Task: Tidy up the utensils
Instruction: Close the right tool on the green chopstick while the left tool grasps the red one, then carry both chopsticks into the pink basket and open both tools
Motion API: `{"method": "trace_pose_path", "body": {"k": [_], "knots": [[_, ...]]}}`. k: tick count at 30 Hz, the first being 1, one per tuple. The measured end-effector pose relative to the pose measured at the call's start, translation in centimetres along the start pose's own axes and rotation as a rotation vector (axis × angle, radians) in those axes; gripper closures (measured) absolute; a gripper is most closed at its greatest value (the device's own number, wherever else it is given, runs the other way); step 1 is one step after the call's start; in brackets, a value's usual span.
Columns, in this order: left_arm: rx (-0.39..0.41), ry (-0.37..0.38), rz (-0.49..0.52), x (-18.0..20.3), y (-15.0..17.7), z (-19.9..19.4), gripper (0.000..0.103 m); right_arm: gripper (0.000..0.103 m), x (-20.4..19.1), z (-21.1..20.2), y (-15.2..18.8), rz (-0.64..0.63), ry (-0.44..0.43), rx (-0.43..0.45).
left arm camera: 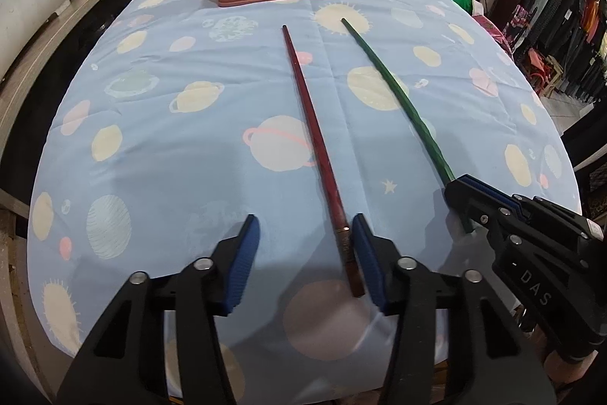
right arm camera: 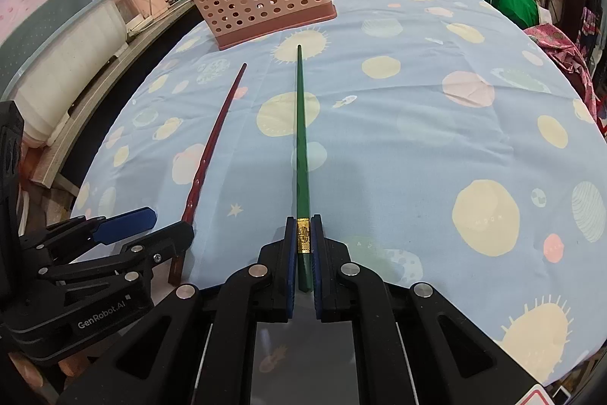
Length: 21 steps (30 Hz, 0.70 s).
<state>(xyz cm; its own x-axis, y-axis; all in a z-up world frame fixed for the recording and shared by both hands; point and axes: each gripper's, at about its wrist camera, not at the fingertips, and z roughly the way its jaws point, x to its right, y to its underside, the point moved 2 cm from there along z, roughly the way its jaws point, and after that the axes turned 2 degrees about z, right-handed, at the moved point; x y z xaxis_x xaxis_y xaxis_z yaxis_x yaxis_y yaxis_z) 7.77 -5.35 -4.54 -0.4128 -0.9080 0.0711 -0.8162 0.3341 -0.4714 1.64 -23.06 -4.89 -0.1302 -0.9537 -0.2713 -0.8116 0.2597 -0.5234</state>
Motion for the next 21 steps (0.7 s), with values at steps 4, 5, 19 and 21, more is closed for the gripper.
{"method": "trace_pose_path", "body": {"k": [4, 5, 19, 21], "knots": [[-0.001, 0.022, 0.002, -0.1, -0.1, 0.0, 0.093, 0.096, 0.0, 0.0, 0.0, 0.001, -0.001, -0.001], [-0.003, 0.027, 0.002, -0.1, -0.2, 0.0, 0.095, 0.096, 0.0, 0.0, 0.0, 0.001, -0.002, -0.001], [0.006, 0.018, -0.046, -1.7, -1.3, -0.4, 0.096, 0.096, -0.5, -0.7, -1.0, -0.01, -0.009, 0.021], [0.013, 0.011, -0.05, -1.9, -1.6, -0.7, 0.096, 0.096, -0.6, -0.9, -1.4, -0.016, -0.008, 0.029]]}}
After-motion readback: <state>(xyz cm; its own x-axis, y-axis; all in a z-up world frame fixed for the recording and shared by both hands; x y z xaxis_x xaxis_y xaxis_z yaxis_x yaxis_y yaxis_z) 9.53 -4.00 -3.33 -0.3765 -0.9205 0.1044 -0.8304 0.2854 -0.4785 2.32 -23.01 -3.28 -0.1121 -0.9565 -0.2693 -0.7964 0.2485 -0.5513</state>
